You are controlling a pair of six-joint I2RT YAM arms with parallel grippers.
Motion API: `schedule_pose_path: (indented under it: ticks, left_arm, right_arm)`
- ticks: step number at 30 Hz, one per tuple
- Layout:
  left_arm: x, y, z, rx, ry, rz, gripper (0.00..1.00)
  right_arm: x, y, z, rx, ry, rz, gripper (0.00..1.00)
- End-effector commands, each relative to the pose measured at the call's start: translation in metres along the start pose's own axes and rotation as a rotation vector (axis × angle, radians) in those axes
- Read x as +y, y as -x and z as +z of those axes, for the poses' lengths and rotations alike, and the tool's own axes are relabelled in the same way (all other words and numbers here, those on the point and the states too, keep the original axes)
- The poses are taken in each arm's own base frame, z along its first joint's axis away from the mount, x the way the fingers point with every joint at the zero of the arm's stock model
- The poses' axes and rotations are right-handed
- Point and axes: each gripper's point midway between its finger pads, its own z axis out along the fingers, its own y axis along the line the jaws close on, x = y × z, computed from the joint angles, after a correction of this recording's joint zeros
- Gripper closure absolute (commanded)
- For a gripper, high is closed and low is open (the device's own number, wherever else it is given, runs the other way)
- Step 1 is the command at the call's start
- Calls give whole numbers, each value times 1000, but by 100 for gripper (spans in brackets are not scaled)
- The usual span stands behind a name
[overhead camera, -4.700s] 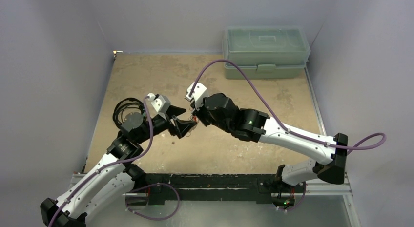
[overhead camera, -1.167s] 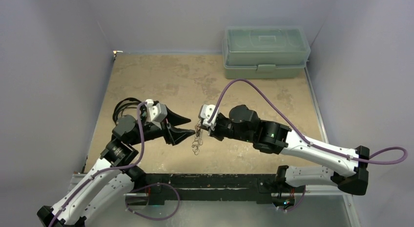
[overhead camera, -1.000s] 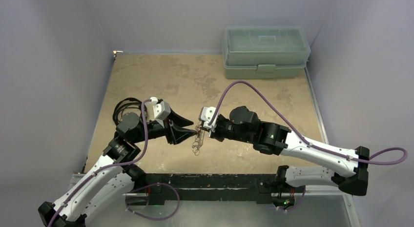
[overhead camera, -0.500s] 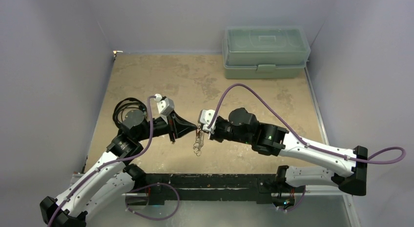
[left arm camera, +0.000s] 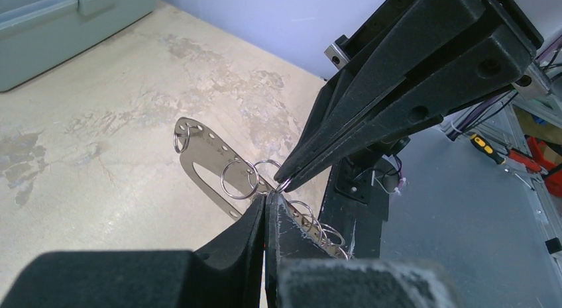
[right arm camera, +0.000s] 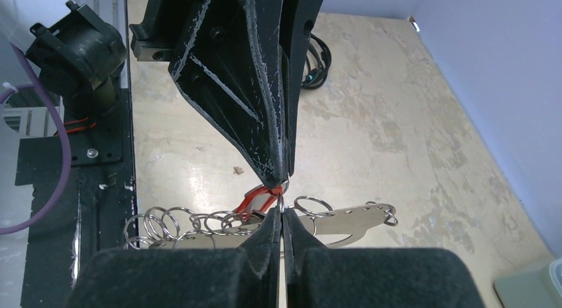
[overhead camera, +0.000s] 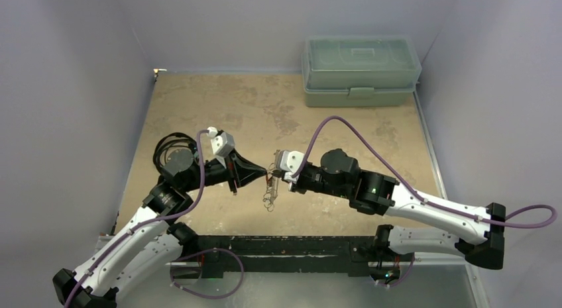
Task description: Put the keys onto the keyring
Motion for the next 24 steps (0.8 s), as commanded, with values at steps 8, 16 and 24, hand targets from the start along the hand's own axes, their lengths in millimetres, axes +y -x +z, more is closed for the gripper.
schedule_pose_path:
  ticks: [8, 16, 24]
  left_arm:
    - [-3, 25, -4, -60, 17, 68, 64]
    - [-22, 50, -23, -165, -8, 217, 47]
    - [-44, 63, -22, -197, -118, 236, 51]
  right_arm:
    - [2, 26, -3, -118, 15, -18, 100]
    - [15, 26, -6, -138, 78, -23, 100]
    - [33, 42, -19, -173, 194, 18, 100]
